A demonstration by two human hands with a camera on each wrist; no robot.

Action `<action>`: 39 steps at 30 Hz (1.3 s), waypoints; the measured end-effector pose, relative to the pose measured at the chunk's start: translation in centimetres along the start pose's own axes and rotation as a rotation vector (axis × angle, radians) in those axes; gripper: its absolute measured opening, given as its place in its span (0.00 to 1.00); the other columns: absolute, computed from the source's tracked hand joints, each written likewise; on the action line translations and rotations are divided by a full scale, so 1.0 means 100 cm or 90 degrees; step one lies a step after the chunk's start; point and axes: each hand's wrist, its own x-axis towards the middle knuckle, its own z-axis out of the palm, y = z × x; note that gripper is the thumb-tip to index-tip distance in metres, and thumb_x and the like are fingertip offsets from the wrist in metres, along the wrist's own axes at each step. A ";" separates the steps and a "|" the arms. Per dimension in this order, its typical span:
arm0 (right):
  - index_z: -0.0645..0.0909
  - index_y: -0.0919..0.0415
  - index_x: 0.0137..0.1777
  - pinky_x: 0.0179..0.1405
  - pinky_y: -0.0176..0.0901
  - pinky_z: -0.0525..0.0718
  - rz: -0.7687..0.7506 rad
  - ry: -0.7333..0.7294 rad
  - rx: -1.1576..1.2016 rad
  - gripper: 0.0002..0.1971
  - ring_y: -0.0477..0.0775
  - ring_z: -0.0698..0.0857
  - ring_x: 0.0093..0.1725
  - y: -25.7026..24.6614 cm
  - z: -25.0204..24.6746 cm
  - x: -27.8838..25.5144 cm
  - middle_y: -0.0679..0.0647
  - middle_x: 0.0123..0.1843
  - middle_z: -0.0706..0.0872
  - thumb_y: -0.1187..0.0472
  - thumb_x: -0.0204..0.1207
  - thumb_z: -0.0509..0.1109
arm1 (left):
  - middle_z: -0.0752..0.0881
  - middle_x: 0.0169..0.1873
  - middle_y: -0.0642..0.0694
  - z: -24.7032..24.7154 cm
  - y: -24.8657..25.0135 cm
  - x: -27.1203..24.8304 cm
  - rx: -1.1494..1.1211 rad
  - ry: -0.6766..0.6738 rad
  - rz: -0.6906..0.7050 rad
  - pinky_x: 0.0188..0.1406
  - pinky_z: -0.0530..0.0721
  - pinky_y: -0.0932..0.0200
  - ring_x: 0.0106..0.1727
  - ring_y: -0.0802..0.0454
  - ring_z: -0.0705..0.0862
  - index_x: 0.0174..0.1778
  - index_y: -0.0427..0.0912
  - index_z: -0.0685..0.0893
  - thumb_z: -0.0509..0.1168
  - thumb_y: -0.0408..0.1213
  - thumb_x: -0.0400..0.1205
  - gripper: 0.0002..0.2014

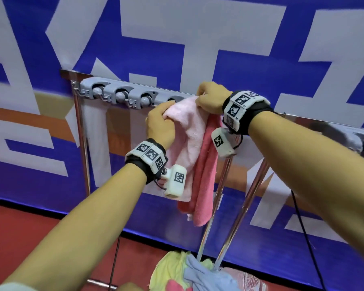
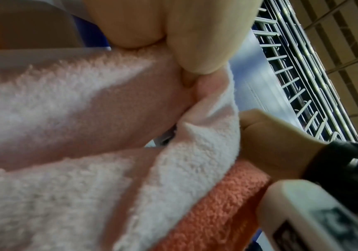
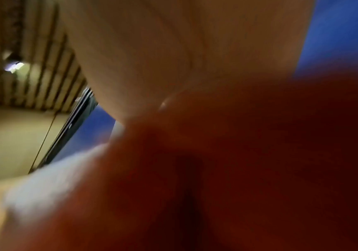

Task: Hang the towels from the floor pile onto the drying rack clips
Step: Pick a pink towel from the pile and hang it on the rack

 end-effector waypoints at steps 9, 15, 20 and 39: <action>0.81 0.48 0.57 0.55 0.52 0.61 -0.177 0.101 -0.154 0.12 0.54 0.80 0.53 0.024 0.029 -0.022 0.43 0.49 0.79 0.58 0.74 0.66 | 0.87 0.50 0.56 0.004 -0.005 -0.004 0.041 -0.052 0.060 0.57 0.79 0.75 0.55 0.59 0.85 0.60 0.43 0.89 0.65 0.24 0.75 0.20; 0.80 0.47 0.48 0.57 0.55 0.60 -0.201 0.063 -0.280 0.09 0.53 0.78 0.50 0.021 0.033 -0.032 0.44 0.47 0.81 0.59 0.78 0.59 | 0.86 0.62 0.49 0.001 0.006 -0.008 0.120 -0.179 0.090 0.61 0.72 0.77 0.60 0.62 0.80 0.69 0.41 0.84 0.57 0.25 0.71 0.29; 0.76 0.48 0.38 0.63 0.57 0.61 -0.171 0.027 -0.289 0.07 0.51 0.71 0.47 0.023 0.035 -0.037 0.44 0.39 0.75 0.59 0.77 0.62 | 0.80 0.66 0.45 0.002 0.011 -0.006 0.182 -0.331 0.146 0.71 0.66 0.75 0.69 0.57 0.74 0.64 0.40 0.86 0.53 0.31 0.60 0.35; 0.71 0.54 0.77 0.65 0.64 0.79 -0.171 0.061 -0.197 0.39 0.62 0.75 0.73 0.077 -0.007 -0.132 0.57 0.72 0.80 0.34 0.68 0.64 | 0.51 0.87 0.40 0.001 0.071 -0.063 0.401 -0.297 0.141 0.85 0.56 0.42 0.86 0.39 0.54 0.79 0.55 0.70 0.66 0.50 0.78 0.30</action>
